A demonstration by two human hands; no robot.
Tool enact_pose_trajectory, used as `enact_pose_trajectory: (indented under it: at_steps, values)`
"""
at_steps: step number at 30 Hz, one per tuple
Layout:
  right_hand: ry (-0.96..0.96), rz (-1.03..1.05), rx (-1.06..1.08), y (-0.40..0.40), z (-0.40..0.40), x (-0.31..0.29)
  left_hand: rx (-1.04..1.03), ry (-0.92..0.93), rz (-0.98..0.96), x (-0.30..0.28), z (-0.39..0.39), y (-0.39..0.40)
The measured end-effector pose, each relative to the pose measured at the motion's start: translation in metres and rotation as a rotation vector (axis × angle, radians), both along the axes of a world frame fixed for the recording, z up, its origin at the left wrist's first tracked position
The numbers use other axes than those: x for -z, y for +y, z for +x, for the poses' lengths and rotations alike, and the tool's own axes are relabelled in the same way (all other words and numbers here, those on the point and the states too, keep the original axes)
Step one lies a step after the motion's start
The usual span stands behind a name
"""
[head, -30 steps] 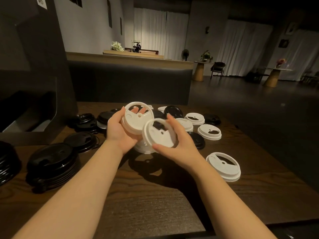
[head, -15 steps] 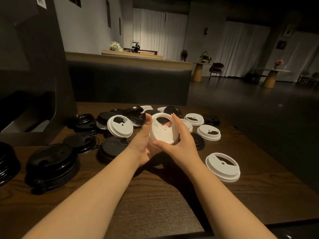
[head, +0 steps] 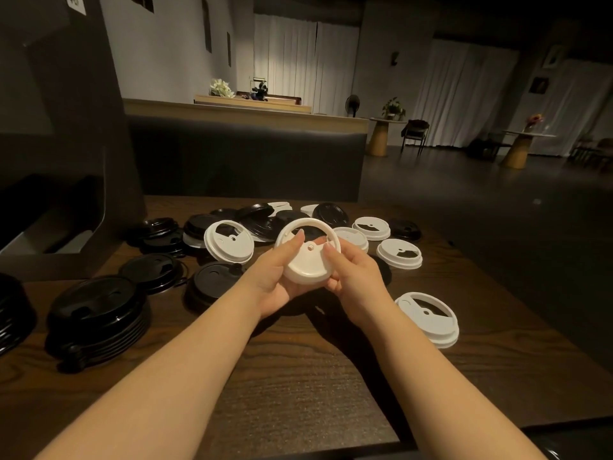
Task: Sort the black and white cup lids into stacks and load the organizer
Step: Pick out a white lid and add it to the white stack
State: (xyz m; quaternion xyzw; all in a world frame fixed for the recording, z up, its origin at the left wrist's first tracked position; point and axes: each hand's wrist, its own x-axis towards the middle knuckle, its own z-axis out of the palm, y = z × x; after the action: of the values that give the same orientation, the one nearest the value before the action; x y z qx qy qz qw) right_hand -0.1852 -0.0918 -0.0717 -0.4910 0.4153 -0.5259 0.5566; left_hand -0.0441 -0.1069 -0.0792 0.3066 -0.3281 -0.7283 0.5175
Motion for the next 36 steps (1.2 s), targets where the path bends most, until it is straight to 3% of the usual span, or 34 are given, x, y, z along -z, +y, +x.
enact_pose_trajectory:
  at_steps: [5,8,11,13,16,18,20,25,29,36]
  values:
    - [-0.063,0.012,0.058,-0.003,-0.002,-0.002,-0.121,-0.434,-0.070,-0.005,0.007,-0.004]
    - [-0.174,0.082,-0.010,-0.006,0.000,0.001,-0.228,-0.413,-0.086,-0.005,0.011,-0.010]
    - [-0.089,0.095,-0.023,-0.009,0.004,0.002,-0.362,-0.410,-0.108,-0.009,0.023,-0.015]
    - [0.093,0.074,-0.022,-0.008,0.007,0.003,-0.445,-0.405,-0.108,-0.011,0.031,-0.017]
    - [0.612,-0.124,-0.102,-0.010,0.015,0.012,-0.545,-0.311,-0.095,-0.016,0.036,-0.018]
    - [0.824,-0.162,-0.194,-0.011,0.020,0.020,-0.571,-0.219,-0.072,-0.019,0.037,-0.017]
    - [0.826,-0.172,-0.169,-0.011,0.018,0.020,-0.564,-0.185,-0.047,-0.021,0.036,-0.016]
    - [0.893,-0.221,0.153,-0.018,0.009,0.020,-0.537,-0.197,0.009,-0.022,0.030,-0.014]
    - [1.083,0.016,0.226,-0.025,0.000,0.018,-0.514,-0.214,0.034,-0.024,0.027,-0.013]
    - [0.853,0.009,0.186,-0.022,-0.005,0.017,-0.499,-0.196,0.047,-0.022,0.025,-0.010]
